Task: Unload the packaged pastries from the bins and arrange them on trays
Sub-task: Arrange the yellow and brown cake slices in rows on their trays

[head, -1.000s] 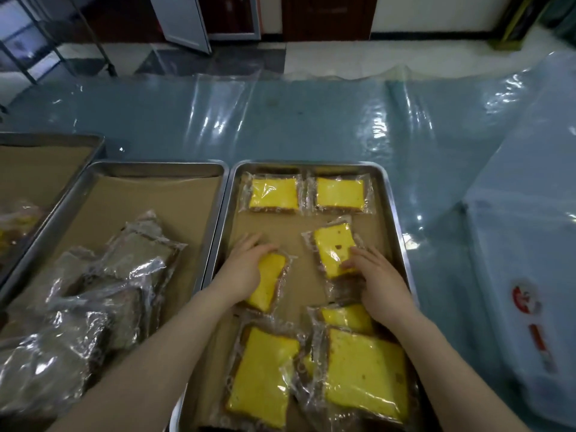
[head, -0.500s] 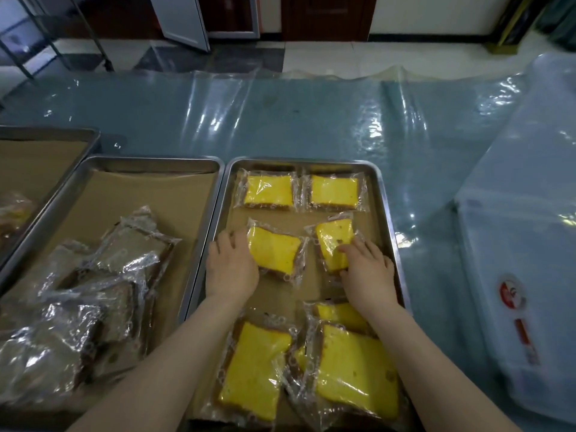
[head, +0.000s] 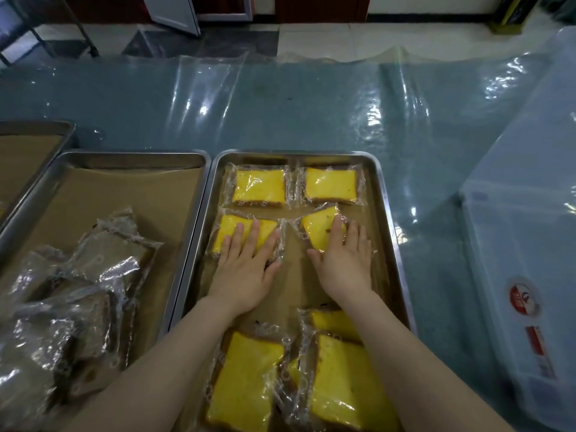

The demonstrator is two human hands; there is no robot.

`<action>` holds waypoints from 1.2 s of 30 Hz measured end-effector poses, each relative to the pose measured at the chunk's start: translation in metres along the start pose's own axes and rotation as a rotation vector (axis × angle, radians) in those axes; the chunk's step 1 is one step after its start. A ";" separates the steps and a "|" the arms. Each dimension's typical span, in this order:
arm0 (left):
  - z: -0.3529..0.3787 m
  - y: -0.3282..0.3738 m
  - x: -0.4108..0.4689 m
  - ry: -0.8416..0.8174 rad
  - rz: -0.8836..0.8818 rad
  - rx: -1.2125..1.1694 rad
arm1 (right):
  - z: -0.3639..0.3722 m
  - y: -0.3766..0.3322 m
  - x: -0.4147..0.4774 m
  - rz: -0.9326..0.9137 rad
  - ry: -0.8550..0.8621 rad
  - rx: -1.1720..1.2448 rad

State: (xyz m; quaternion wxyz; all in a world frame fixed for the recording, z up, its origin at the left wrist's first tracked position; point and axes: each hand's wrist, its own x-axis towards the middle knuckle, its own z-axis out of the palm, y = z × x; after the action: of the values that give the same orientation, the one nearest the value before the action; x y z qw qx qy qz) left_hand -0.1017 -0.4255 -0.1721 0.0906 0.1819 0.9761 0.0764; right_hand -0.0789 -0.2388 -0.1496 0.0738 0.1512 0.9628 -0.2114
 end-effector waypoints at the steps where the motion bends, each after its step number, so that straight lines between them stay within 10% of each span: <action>1: 0.000 -0.001 0.001 0.023 -0.019 -0.016 | -0.002 0.003 0.001 -0.026 0.006 -0.033; 21: 0.008 0.001 0.018 0.222 0.032 -0.049 | 0.021 0.020 0.026 -0.290 -0.012 -0.267; 29: -0.012 -0.007 -0.074 0.152 -0.016 -0.694 | -0.030 0.050 -0.035 -0.404 -0.216 0.166; 36: -0.008 -0.007 -0.144 -0.002 0.040 -0.545 | -0.022 0.060 -0.098 -0.309 -0.335 0.157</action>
State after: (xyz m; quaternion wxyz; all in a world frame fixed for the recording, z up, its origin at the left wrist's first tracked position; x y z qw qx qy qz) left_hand 0.0265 -0.4865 -0.1437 0.1358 0.1704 0.9157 0.3377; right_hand 0.0316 -0.2027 -0.1323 0.1871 -0.0300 0.9295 -0.3163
